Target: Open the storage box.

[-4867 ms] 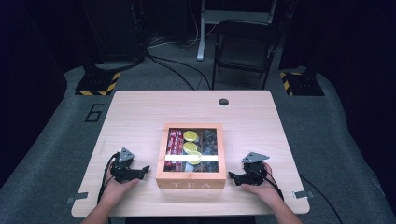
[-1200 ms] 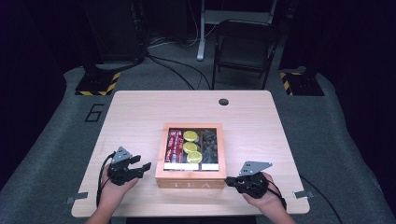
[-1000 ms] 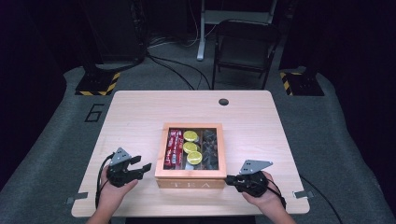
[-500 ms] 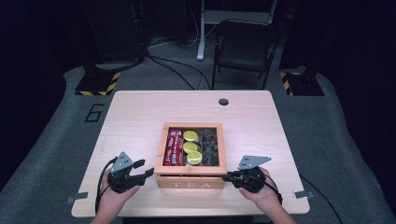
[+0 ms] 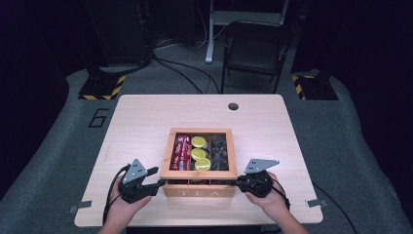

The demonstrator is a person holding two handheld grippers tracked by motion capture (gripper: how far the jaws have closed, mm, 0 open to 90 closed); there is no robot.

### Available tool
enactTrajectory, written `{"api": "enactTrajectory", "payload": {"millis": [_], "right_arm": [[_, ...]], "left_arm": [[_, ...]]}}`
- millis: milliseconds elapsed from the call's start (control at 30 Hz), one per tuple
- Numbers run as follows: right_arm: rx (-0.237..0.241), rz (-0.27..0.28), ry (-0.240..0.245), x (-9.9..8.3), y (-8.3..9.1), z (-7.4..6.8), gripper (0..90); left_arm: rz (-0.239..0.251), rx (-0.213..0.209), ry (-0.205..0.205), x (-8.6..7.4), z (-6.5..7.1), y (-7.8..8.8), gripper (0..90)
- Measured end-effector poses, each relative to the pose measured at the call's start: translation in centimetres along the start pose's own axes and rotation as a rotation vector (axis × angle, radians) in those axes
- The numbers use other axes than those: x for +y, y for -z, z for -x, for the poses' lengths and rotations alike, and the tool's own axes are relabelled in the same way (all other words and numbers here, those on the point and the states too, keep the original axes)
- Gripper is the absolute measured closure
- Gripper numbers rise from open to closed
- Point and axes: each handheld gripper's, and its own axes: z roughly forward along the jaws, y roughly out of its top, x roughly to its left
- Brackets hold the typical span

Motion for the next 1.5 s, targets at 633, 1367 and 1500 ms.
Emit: {"api": "enactTrajectory", "payload": {"millis": [633, 1367, 1500], "right_arm": [[-0.054, 0.097, -0.024, 1.3, 1.2, -0.3, 75.4], [-0.249, 0.064, 0.059, 5.5, 1.3, 1.8, 52.8], [-0.265, 0.074, 0.047, 5.9, 0.7, 2.7, 52.2]], "left_arm": [[0.027, 0.060, -0.010, 3.1, 0.4, 0.7, 47.3], [0.091, 0.074, 0.013, 7.5, -1.3, 1.5, 49.6], [0.091, 0.068, 0.017, 8.0, -1.7, 1.5, 50.2]]}}
